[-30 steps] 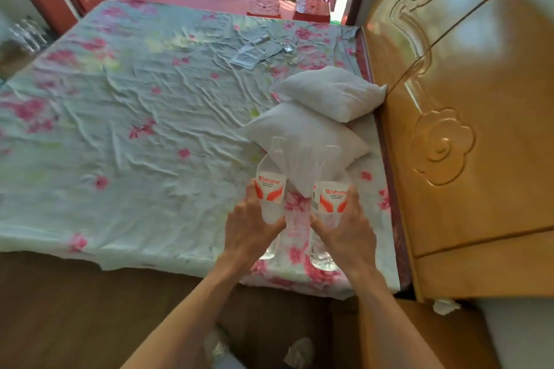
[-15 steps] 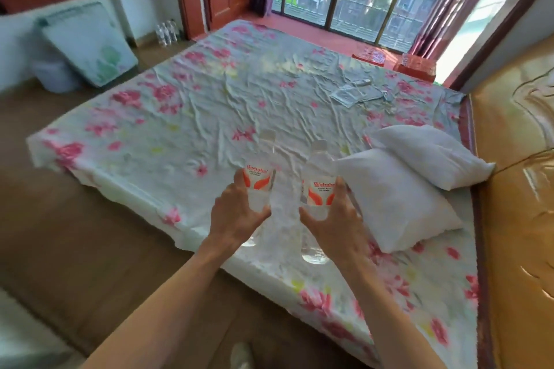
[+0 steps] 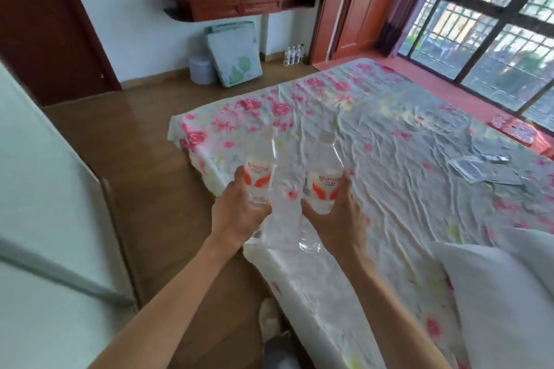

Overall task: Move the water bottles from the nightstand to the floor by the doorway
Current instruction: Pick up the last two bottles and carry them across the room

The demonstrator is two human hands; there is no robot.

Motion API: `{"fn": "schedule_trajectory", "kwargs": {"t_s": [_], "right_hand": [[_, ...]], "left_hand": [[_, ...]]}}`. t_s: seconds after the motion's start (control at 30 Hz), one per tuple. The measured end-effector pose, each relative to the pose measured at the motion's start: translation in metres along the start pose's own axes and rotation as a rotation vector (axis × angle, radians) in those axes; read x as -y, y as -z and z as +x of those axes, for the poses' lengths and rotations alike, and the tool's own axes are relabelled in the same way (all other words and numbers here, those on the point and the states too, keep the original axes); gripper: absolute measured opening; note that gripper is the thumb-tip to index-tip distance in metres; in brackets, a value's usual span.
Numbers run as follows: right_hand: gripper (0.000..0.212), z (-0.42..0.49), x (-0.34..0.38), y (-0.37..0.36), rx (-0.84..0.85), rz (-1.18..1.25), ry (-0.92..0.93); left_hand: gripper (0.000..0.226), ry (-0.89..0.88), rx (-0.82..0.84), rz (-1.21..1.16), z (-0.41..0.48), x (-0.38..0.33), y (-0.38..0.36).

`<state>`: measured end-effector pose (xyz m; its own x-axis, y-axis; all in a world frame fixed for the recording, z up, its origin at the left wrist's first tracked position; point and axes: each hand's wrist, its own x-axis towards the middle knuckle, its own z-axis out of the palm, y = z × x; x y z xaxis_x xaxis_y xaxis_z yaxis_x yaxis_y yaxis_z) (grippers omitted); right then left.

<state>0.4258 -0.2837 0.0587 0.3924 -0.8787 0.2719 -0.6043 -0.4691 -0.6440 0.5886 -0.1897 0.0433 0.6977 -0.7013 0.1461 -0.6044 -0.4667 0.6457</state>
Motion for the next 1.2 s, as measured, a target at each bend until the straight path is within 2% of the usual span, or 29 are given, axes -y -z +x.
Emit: {"fn": "schedule_trajectory", "kwargs": {"t_s": [0.13,0.47,0.57,0.7,0.9,1.2], "right_hand": [[0.079,0.040,0.032,-0.048,0.055,0.070,0.078],[0.084,0.147,0.099,-0.172,0.255,0.149,0.253],[0.089,0.174,0.116,-0.202,0.314,0.171,0.279],[0.095,0.205,0.137,-0.236,0.370,0.149,0.326],[0.092,0.232,0.168,-0.274,0.454,0.173,0.411],[0.086,0.265,0.221,-0.333,0.497,0.187,0.417]], "left_hand": [[0.080,0.100,-0.080,-0.012,0.027,0.029,0.024],[0.078,0.238,-0.263,-0.048,0.122,0.088,0.064],[0.084,0.286,-0.302,-0.040,0.151,0.105,0.070],[0.084,0.358,-0.346,0.004,0.185,0.130,0.076],[0.078,0.430,-0.388,0.065,0.219,0.167,0.090],[0.079,0.496,-0.442,0.111,0.267,0.218,0.116]]}}
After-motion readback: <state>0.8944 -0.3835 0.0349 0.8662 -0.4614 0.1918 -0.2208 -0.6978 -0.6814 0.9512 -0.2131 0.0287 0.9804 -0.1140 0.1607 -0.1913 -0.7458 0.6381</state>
